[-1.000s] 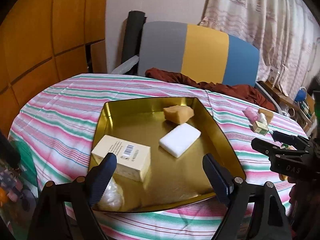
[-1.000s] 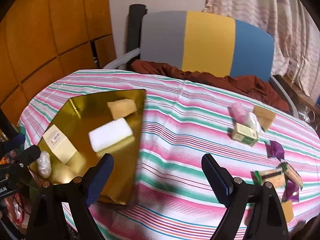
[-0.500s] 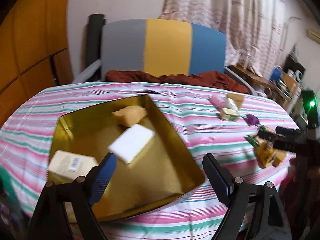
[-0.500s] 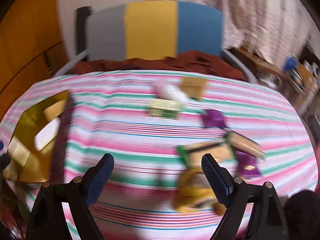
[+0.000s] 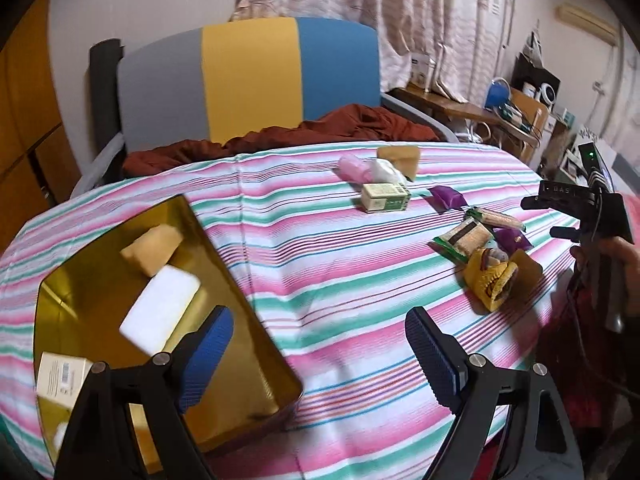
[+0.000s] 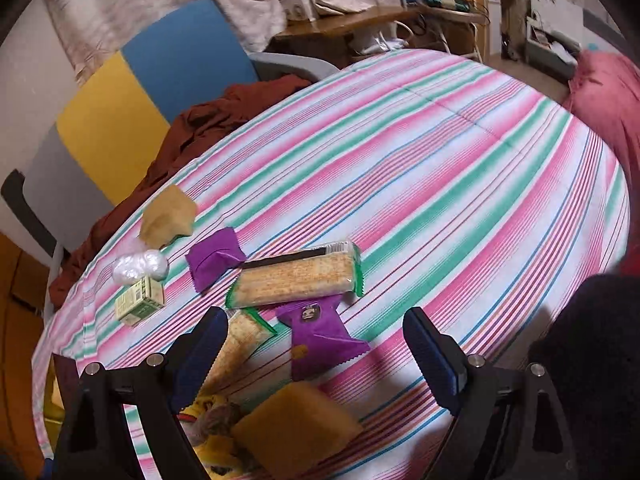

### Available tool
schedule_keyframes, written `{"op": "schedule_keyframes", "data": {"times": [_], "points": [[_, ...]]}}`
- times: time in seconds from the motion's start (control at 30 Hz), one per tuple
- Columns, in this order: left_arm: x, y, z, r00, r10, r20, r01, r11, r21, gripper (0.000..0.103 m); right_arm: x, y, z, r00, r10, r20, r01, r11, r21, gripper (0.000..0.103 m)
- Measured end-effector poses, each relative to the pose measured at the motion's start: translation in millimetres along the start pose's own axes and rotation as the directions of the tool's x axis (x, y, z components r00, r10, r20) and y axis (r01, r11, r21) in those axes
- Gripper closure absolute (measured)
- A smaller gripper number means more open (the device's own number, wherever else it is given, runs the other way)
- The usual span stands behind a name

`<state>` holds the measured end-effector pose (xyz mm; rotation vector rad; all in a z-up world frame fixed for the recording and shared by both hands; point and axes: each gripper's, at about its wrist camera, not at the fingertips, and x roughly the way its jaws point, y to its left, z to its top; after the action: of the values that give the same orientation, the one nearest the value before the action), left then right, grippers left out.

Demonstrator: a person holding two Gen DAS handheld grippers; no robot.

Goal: Organize objects
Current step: 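Move both tools back toward the remaining items on the table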

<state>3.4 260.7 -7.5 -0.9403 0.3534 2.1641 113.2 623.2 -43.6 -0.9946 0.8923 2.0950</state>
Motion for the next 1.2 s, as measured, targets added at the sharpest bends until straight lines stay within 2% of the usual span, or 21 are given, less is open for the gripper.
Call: {"op": "schedule_keyframes", "data": {"times": [0.27, 0.47, 0.63, 0.83, 1.07, 1.2], "points": [[45.4, -23.5, 34.8, 0.997, -0.025, -0.079, 0.03, 0.998, 0.059, 0.014, 0.3, 0.6, 0.1, 0.999, 0.036, 0.003, -0.037, 0.999, 0.003, 0.012], [89.9, -40.8, 69.2, 0.989, -0.058, -0.133, 0.063, 0.998, 0.028, 0.003, 2.0, 4.2, 0.3, 0.999, 0.051, 0.004, -0.051, 0.999, -0.012, 0.012], [128.5, -57.4, 96.0, 0.989, -0.042, -0.145, 0.046, 0.999, 0.027, 0.0, 1.0, 3.2, 1.0, 0.997, 0.073, 0.007, -0.073, 0.997, -0.002, 0.012], [188.5, -70.0, 122.6, 0.98, -0.02, -0.2, 0.012, 0.999, -0.043, 0.0, 4.6, 3.7, 1.2, 0.994, 0.106, -0.006, -0.106, 0.994, 0.005, 0.012], [235.8, -84.9, 140.2, 0.973, 0.035, -0.229, -0.049, 0.997, -0.056, 0.0, 4.9, 3.5, 1.1, 0.992, 0.129, -0.008, -0.129, 0.992, 0.011, 0.012], [253.8, -88.5, 143.1, 0.967, 0.038, -0.252, -0.055, 0.997, -0.062, 0.0, 4.4, -3.5, 2.2, 0.99, 0.141, -0.005, -0.141, 0.989, 0.048, 0.012]]}}
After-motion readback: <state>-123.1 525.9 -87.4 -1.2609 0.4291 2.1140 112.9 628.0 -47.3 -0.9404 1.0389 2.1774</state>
